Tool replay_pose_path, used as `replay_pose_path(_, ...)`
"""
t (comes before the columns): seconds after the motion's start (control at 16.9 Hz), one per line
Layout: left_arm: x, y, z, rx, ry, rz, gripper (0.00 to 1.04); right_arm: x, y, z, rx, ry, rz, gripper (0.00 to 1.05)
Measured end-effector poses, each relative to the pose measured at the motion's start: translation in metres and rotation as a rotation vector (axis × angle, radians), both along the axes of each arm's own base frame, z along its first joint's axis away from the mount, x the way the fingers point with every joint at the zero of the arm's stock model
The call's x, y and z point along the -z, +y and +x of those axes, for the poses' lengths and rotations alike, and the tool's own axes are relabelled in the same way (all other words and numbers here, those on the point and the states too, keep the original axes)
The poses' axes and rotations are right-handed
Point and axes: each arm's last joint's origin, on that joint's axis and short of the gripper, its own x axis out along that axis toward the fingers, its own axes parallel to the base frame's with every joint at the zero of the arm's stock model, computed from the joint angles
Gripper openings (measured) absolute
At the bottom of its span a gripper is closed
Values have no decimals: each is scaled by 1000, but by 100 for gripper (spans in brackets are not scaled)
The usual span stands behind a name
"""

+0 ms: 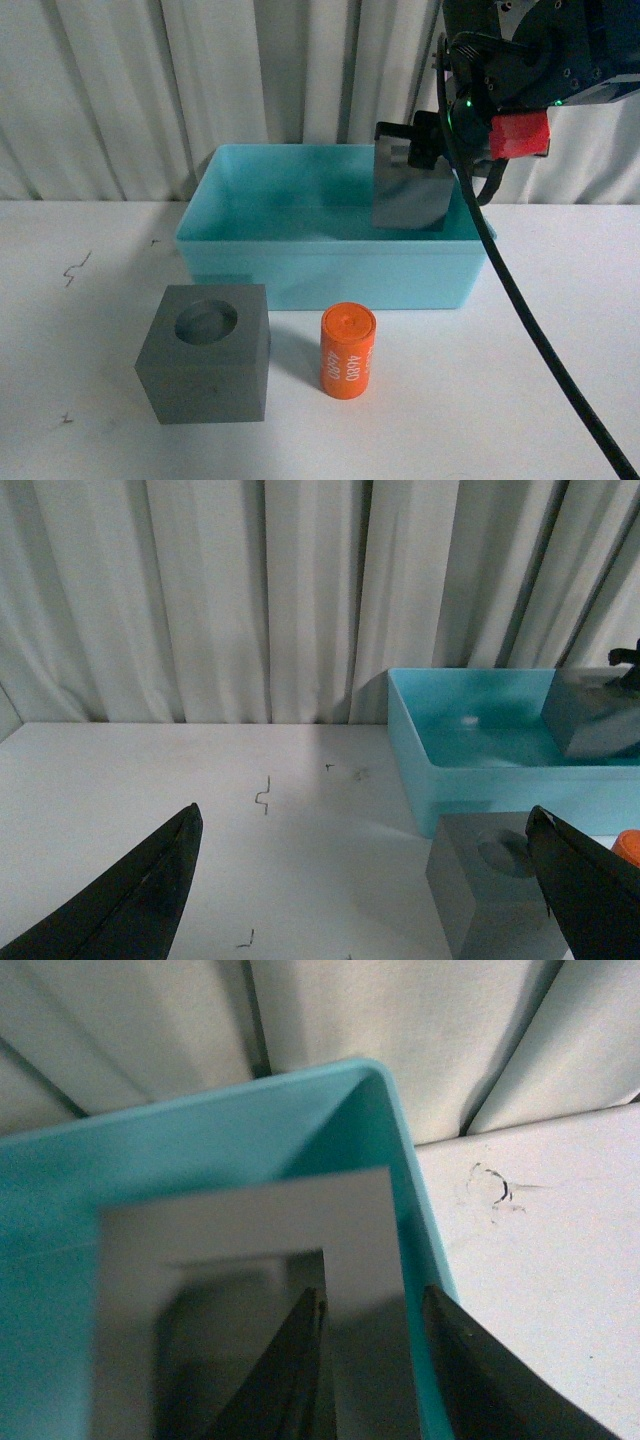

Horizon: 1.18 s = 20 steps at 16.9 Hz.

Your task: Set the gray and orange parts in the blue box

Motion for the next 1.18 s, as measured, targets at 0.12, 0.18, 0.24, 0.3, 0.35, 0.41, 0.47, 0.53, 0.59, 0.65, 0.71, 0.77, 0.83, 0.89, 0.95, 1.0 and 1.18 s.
replay_pose_path(0.12,0,0,0,0,0,0,98,-5,-4,-3,22,-46,28,54)
replay_pose_path(0.18,0,0,0,0,0,0,98,-9,-7,-8,36,-70,39,63)
replay_pose_path(0.24,0,0,0,0,0,0,98,-16,-10,-13,42,-99,48,71)
replay_pose_path(0.3,0,0,0,0,0,0,98,-27,-14,-20,44,-141,59,78)
replay_pose_path(0.35,0,0,0,0,0,0,98,-46,-20,-33,48,-208,75,87)
replay_pose_path(0.41,0,0,0,0,0,0,98,-70,-27,-52,54,-279,88,96)
replay_pose_path(0.47,0,0,0,0,0,0,98,-101,-40,-80,61,-379,102,100)
replay_pose_path(0.53,0,0,0,0,0,0,98,-124,-50,-111,67,-445,108,97)
replay_pose_path(0.59,0,0,0,0,0,0,98,-136,-63,-153,85,-472,111,98)
replay_pose_path(0.65,0,0,0,0,0,0,98,-132,-71,-196,100,-437,117,98)
replay_pose_path(0.71,0,0,0,0,0,0,98,-105,-77,-250,112,-318,144,98)
replay_pose_path(0.77,0,0,0,0,0,0,98,-75,-78,-294,105,-208,187,98)
replay_pose_path(0.83,0,0,0,0,0,0,98,-62,-80,-314,100,-181,218,98)
replay_pose_path(0.89,0,0,0,0,-1,0,98,-60,-84,-321,86,-320,244,93)
replay_pose_path(0.95,0,0,0,0,0,0,98,-68,-89,-325,58,-475,214,84)
replay_pose_path(1.0,0,0,0,0,0,0,98,-72,-93,-330,34,-568,159,76)
replay_pose_path(1.18,0,0,0,0,0,0,98,-52,-103,-345,-51,-585,-71,47)
